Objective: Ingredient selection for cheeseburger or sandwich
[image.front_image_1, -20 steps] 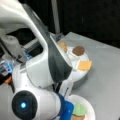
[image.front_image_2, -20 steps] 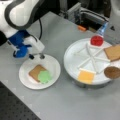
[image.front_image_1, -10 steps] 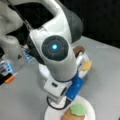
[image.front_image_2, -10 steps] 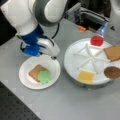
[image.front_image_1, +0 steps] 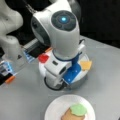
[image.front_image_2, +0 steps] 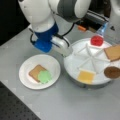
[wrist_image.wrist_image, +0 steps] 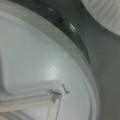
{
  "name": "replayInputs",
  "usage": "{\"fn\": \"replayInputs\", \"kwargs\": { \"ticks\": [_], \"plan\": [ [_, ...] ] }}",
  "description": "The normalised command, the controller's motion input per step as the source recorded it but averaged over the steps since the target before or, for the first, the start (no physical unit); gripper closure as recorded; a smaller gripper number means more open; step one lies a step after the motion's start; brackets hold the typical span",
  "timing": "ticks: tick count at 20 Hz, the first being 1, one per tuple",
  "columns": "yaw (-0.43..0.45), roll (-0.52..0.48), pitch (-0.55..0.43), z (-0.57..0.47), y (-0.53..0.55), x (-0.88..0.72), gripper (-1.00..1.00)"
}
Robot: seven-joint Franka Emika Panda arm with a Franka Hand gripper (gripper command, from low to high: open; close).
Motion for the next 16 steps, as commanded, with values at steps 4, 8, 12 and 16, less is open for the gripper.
{"fn": "replayInputs", "kwargs": {
  "ticks": [4, 8, 12, 16],
  "plan": [
    [-0.003, -0.216, -0.247, -0.12, 0.39, -0.65, -1.00],
    [-0.028, -0.184, -0.289, -0.15, 0.23, -0.44, -1.00],
    [-0.046, -0.126, -0.269, -0.15, 0.19, -0.35, -1.00],
    [-0.096, -0.076, -0.214, -0.18, 0.25, -0.30, -1.00]
  ]
}}
